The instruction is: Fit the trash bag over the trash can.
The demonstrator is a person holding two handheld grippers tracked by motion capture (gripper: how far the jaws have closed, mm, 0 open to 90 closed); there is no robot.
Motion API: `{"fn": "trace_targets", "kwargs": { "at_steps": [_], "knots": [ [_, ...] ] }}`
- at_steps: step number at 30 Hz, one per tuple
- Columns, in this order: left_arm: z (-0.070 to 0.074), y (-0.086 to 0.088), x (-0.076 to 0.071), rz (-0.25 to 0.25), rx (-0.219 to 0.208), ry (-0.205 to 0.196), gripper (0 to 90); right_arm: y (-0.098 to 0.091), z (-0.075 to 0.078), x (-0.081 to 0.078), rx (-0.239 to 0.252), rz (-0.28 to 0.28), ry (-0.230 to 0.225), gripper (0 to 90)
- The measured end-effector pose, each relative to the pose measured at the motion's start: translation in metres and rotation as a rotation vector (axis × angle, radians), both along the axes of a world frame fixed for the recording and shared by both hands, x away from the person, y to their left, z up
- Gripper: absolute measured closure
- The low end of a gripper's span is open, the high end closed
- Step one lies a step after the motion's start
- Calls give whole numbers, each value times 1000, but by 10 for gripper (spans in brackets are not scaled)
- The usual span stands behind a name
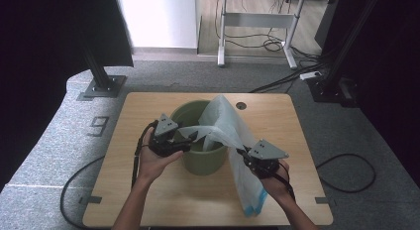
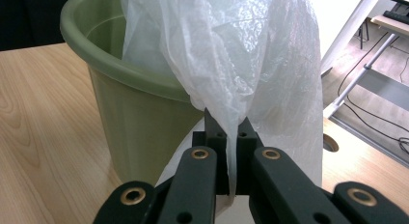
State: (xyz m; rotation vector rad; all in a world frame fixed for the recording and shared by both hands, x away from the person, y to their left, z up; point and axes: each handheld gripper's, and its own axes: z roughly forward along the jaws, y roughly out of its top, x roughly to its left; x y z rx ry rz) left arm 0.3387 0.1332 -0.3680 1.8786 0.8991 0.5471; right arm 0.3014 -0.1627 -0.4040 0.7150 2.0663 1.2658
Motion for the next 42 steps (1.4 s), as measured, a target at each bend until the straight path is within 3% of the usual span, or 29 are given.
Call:
{"fn": "trace_targets", "kwargs": {
  "at_steps": [2,3,10,12,16,22,26,30,34,38,42],
  "knots": [
    [-2,-2,1,9,-2,8,501,0,0,1,8,1,1,886],
    [-3,-3,2,8,-2,11,501,0,0,1,8,1,1,886],
    [-6,-6,9,-71,-22,74,798,-3,-2,3,29,-5,13,886],
    [-7,-6,9,-72,-26,75,850,-5,-5,3,77,12,33,885],
    [-8,-3,10,-51,-48,86,893,-10,-13,1,125,21,55,838],
    [-13,2,10,-43,-60,104,897,-15,-25,-16,169,-24,33,502],
    [-13,6,9,-31,-80,98,897,-17,-34,-31,201,-50,56,361],
    [-12,6,6,-34,-78,94,897,-12,-47,-44,222,-61,90,290],
    [-11,7,5,-35,-78,95,897,-2,-68,-51,211,-85,103,230],
    [-11,10,5,-31,-77,99,896,3,-90,-52,195,-98,140,220],
    [-11,11,6,-29,-82,99,896,9,-98,-48,169,-110,156,218]
  ]
}}
